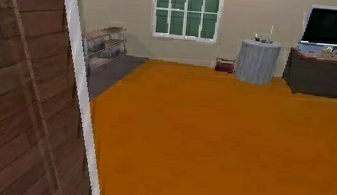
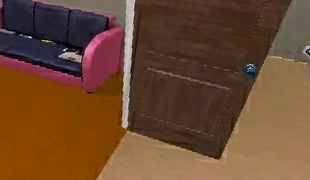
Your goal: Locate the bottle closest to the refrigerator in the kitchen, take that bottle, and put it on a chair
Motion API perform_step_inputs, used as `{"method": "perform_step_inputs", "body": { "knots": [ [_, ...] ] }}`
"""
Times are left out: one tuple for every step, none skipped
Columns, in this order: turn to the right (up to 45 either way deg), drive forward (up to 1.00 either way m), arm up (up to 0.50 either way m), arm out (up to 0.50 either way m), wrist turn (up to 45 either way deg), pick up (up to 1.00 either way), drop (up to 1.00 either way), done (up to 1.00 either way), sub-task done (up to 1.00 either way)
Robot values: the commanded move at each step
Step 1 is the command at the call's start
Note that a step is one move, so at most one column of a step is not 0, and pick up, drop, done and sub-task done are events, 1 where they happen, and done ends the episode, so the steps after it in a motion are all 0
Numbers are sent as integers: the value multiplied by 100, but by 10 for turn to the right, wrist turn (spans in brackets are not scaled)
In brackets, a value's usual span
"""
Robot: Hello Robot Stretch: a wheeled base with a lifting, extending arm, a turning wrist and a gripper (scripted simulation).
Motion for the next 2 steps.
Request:
{"method": "perform_step_inputs", "body": {
  "knots": [
    [0, 65, 0, 0, 0, 0, 0, 0, 0],
    [-240, 0, 0, 0, 0, 0, 0, 0, 0]
  ]
}}
